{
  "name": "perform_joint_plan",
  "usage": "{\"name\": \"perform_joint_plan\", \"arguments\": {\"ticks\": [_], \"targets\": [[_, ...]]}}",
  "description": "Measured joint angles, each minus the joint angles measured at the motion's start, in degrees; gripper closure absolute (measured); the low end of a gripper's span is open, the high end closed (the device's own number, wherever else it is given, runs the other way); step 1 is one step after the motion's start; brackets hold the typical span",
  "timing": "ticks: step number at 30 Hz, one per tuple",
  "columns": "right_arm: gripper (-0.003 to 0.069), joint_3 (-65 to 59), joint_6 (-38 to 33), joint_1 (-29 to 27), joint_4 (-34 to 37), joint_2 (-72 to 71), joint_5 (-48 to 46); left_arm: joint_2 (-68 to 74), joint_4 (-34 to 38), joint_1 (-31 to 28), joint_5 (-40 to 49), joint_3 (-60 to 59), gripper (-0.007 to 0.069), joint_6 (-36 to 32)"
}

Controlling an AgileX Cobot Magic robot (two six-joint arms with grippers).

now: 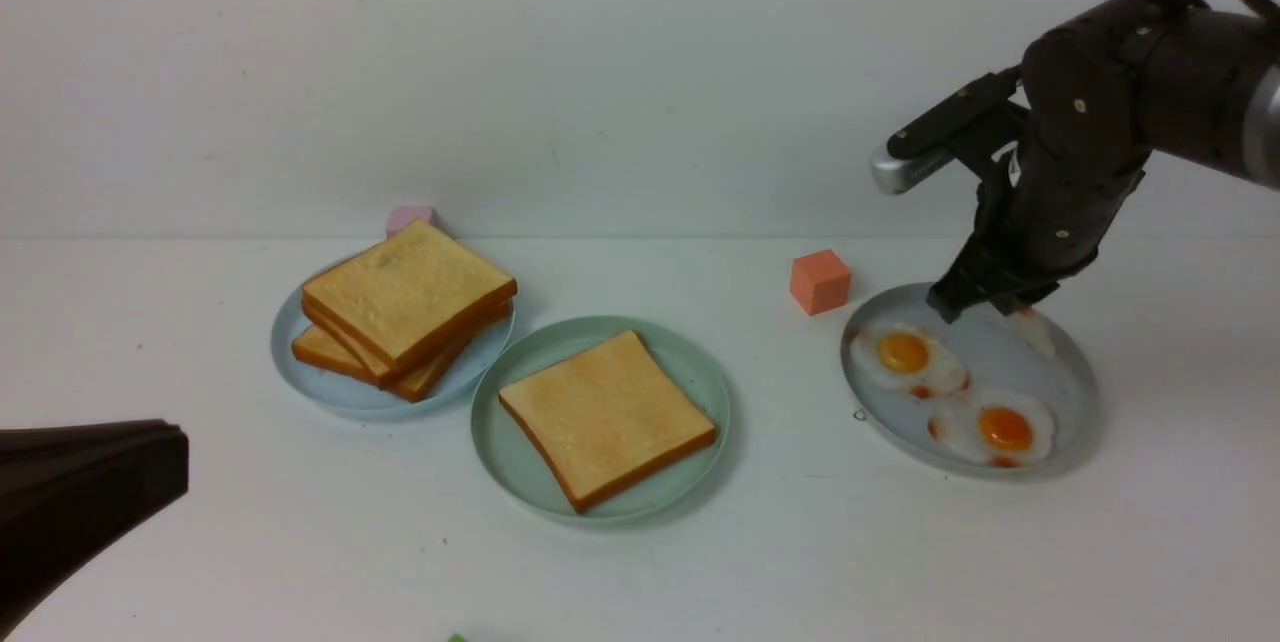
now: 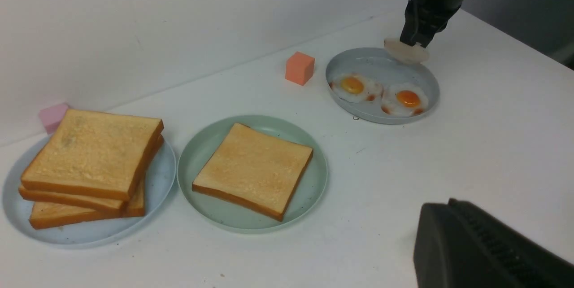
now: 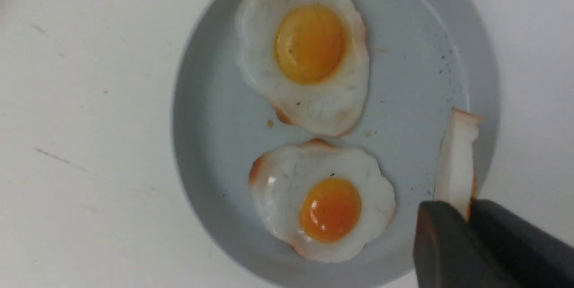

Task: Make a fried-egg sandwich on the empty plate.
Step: Use the right arm to place the fried egg on the slice of bread in the middle

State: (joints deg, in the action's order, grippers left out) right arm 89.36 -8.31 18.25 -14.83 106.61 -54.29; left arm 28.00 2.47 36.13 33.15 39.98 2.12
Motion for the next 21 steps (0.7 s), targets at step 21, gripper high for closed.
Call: {"name": "perform_joint_plan", "arguments": {"ticks": [21], "targets": [[0.0582,11.65,4.36,25.62,2.19,7.93,1.80,0.00,-1.10,0.00,0.00,0.00,0.0634,0.00]]}}
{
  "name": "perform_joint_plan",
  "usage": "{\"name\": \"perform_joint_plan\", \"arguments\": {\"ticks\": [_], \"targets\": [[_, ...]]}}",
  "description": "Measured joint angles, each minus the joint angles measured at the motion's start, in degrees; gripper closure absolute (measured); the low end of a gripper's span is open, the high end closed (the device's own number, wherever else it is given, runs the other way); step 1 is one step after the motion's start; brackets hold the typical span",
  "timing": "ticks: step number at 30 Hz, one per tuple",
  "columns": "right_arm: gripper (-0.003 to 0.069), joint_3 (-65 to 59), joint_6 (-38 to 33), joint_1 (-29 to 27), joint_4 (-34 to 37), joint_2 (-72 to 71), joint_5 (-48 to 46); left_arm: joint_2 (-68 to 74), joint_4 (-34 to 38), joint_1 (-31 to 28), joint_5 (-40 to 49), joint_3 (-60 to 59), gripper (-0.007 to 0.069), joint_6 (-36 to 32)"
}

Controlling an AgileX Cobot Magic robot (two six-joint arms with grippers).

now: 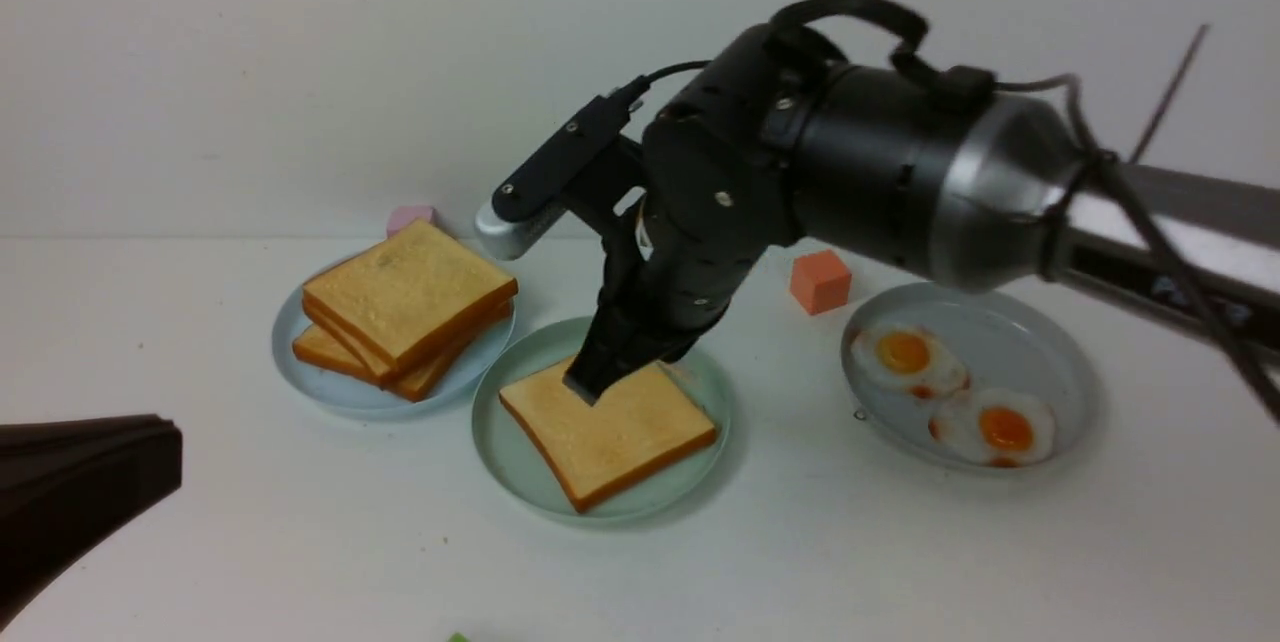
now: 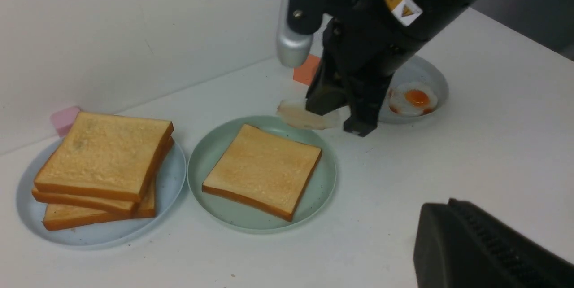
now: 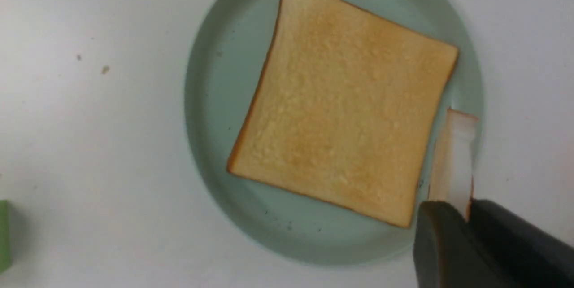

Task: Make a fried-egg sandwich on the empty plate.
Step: Use the right arm to place the fried egg on the slice of bread in the middle

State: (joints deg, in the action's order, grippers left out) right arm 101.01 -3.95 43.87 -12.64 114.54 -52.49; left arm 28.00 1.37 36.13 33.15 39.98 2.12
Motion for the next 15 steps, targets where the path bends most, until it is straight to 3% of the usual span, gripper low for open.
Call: {"name": "perform_joint_plan", "arguments": {"ticks": [15], "targets": [[0.0582,10.14,0.04,0.00,-3.86,11.10,-2.89,0.00,0.00,0.00,0.00,0.00,0.0634,0.00]]}}
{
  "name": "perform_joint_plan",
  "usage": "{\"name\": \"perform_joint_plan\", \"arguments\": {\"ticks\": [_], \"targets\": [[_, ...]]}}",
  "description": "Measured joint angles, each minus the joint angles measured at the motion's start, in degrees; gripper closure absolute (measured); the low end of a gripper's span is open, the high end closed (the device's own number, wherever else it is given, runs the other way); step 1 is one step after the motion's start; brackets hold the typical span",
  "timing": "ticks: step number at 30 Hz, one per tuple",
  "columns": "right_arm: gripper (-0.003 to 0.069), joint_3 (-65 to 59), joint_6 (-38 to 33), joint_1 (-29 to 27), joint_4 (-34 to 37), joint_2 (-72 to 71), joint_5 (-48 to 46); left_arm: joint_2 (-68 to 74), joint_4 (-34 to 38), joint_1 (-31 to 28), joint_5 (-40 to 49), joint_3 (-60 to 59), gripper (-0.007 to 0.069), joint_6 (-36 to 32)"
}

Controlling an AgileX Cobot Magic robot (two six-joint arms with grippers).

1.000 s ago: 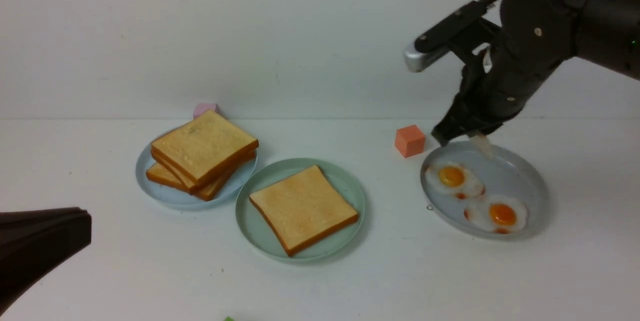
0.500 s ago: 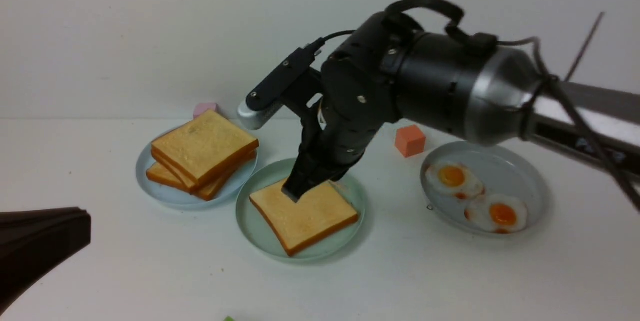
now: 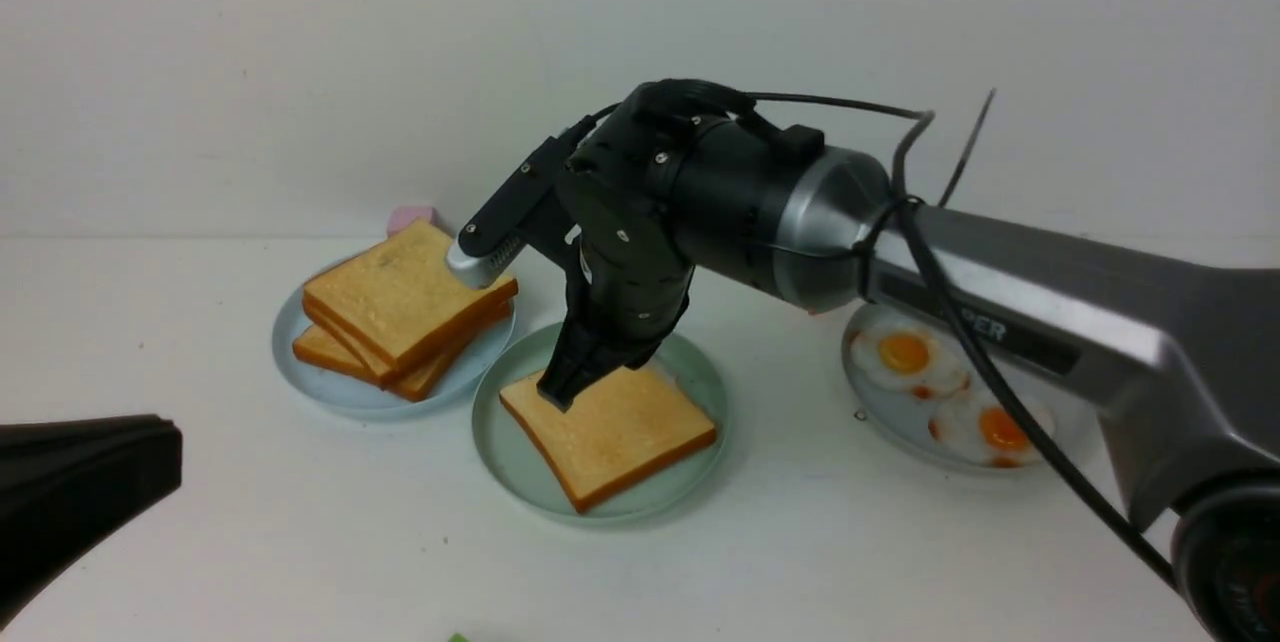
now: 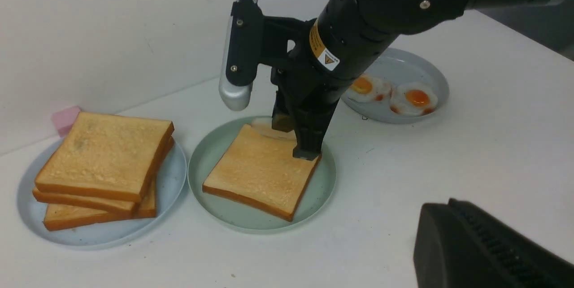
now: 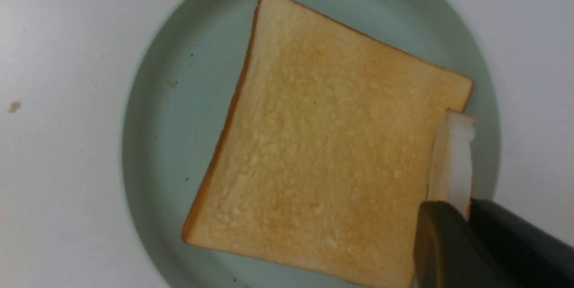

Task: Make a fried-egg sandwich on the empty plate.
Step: Use the right arm to place the fried egg on the slice of bread in the middle

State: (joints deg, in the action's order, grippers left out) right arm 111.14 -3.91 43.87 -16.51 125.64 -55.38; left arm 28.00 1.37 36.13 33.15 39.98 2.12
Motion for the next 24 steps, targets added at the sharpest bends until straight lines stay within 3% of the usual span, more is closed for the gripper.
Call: {"name": "perform_joint_plan", "arguments": {"ticks": [12,16,21,22,24], "targets": [[0.0561,0.15,0.37,0.06,0.70,0.93,0.69,0.00,0.05,0.00,0.05,0.00,0.0628,0.00],[0.0441,0.15,1.20,0.06,2.94,0.93,3.00,0.00,0.52,0.00,0.05,0.00,0.0627,0.00],[0.0214,0.15,3.91,0.06,4.16,0.99,5.27,0.00,1.34,0.00,0.26,0.00,0.0627,0.00],[0.0214,0.15,3.91,0.06,4.16,0.99,5.27,0.00,1.41,0.00,0.38,0.00,0.0627,0.00],[0.0139,0.15,5.62,0.09,4.16,0.93,4.90,0.00,1.77,0.00,1.39,0.00,0.0627,0.00]]}}
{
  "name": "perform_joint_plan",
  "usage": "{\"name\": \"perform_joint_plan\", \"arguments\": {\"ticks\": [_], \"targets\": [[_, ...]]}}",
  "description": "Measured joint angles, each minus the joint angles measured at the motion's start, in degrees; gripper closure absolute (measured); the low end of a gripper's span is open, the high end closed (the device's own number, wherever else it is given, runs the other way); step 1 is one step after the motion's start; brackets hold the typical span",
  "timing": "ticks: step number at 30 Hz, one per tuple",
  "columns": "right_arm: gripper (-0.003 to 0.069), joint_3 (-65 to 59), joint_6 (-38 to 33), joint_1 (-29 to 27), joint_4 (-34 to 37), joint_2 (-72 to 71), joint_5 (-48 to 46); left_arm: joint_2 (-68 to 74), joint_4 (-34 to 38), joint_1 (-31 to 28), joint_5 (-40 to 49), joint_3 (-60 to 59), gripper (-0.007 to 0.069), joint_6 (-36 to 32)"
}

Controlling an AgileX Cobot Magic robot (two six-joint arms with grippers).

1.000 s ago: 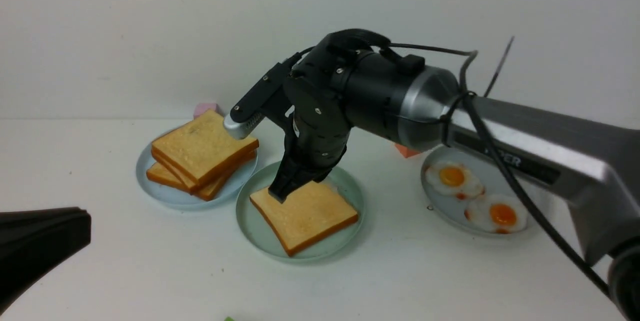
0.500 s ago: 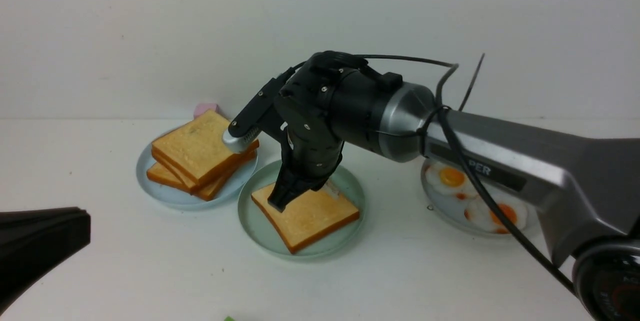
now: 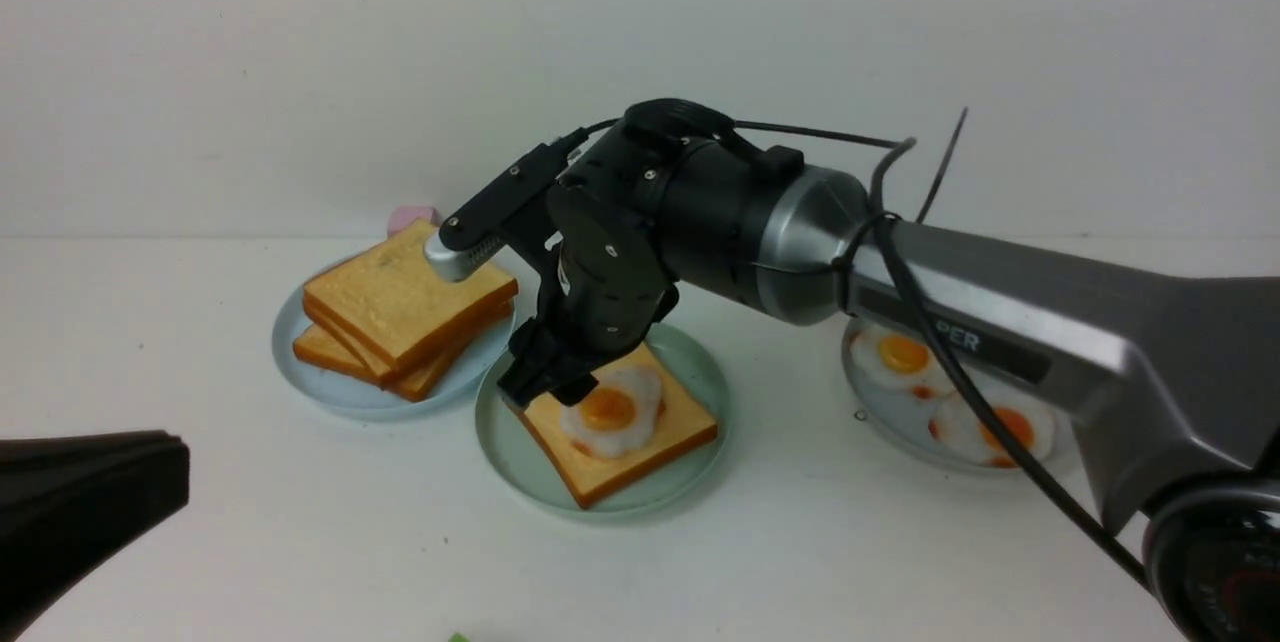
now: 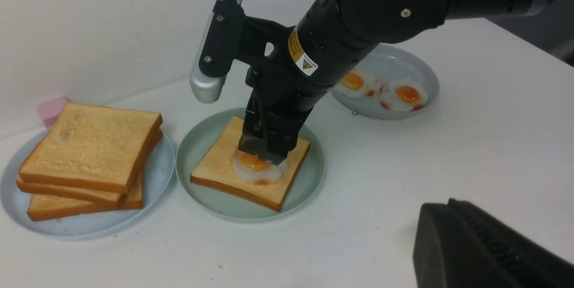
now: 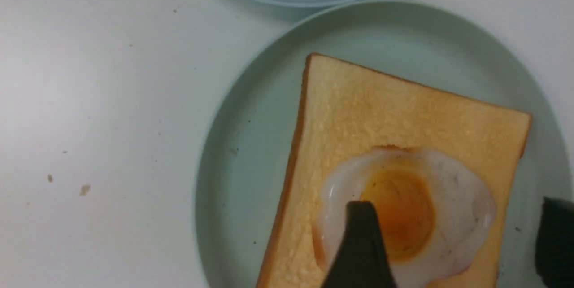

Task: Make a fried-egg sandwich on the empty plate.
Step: Use the right arm to place the fried egg on the slice of bread in the middle, then use the left arm to grab a slice of bread

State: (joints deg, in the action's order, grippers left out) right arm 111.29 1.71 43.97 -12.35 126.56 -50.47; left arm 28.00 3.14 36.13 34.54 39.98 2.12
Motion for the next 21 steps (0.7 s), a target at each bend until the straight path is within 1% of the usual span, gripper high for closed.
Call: {"name": "perform_joint_plan", "arguments": {"ticks": [2,5,7,8,10,11,12,13,14,15,16,18,21], "targets": [[0.0111,0.00,1.13,0.00,0.06,-0.71,-1.93,0.06,0.25,0.00,0.84,0.00,0.0627,0.00],[0.0125,0.00,1.53,0.23,0.17,-3.14,-7.35,1.10,0.40,0.00,1.48,0.00,0.0629,0.40],[0.0190,0.00,1.64,0.50,0.27,-7.38,-13.50,4.58,0.58,0.00,2.21,0.00,0.0638,2.73],[0.0236,0.00,1.64,0.56,0.46,-9.54,-16.28,6.89,0.57,0.00,2.46,0.00,0.0638,3.67],[0.0352,-0.15,1.40,0.61,0.56,-14.09,-19.09,12.62,0.16,0.00,2.53,0.00,0.0638,5.10],[0.0430,-0.90,1.29,0.61,0.61,-16.60,-19.54,16.35,-0.54,0.00,2.53,0.25,0.0638,5.36],[0.0442,-0.90,1.29,0.61,0.61,-17.10,-19.59,16.99,-0.69,-0.05,2.53,0.25,0.0638,5.42],[0.0532,-2.79,1.24,0.61,0.61,-20.78,-19.86,21.50,-1.48,-0.28,2.53,1.12,0.0638,5.66],[0.0601,-4.86,1.24,0.61,0.61,-24.59,-20.00,25.32,-1.61,-1.26,2.53,2.62,0.0638,5.64],[0.0643,-6.98,1.24,0.61,0.61,-27.38,-20.06,28.28,-1.53,-2.49,2.38,3.97,0.0638,5.64],[0.0662,-8.89,1.50,0.61,0.63,-29.65,-20.12,30.97,-1.19,-3.73,2.33,5.17,0.0638,5.58],[0.0668,-14.15,2.71,0.61,0.63,-35.47,-20.57,35.24,0.19,-7.31,2.33,8.11,0.0638,3.67],[0.0668,-22.69,5.65,0.61,0.63,-44.05,-20.99,41.89,4.57,-14.32,2.33,13.25,0.0638,-3.93]]}}
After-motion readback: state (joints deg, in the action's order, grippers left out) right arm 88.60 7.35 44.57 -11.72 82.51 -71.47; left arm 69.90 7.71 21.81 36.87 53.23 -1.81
